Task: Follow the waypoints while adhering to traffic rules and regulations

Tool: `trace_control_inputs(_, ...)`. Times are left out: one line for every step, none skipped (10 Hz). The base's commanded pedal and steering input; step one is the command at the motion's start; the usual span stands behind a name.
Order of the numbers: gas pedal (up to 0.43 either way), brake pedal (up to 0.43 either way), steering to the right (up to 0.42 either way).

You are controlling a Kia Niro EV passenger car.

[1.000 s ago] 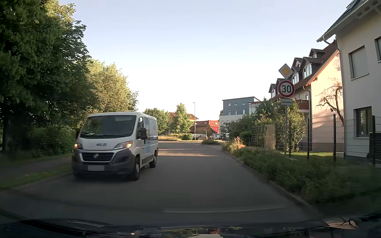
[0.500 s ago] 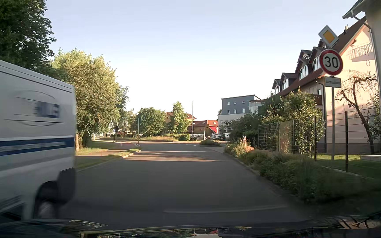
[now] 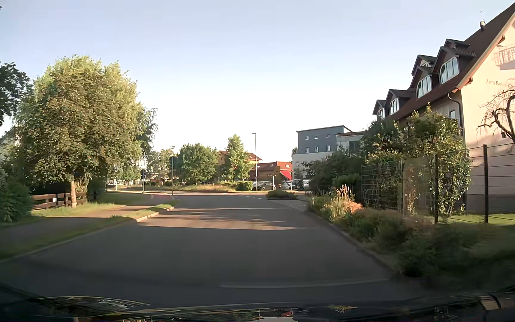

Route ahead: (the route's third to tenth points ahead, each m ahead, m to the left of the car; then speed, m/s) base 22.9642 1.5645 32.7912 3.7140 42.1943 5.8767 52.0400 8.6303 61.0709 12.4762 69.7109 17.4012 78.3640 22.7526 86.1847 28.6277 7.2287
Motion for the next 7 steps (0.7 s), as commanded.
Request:
trace_control_inputs(0.087, 0.000, 0.010)
trace_control_inputs(0.110, 0.000, 0.010)
trace_control_inputs(0.110, 0.000, 0.008)
trace_control_inputs(0.110, 0.000, 0.006)
trace_control_inputs(0.110, 0.000, 0.004)
trace_control_inputs(0.110, 0.000, 0.002)
trace_control_inputs(0.110, 0.000, 0.000)
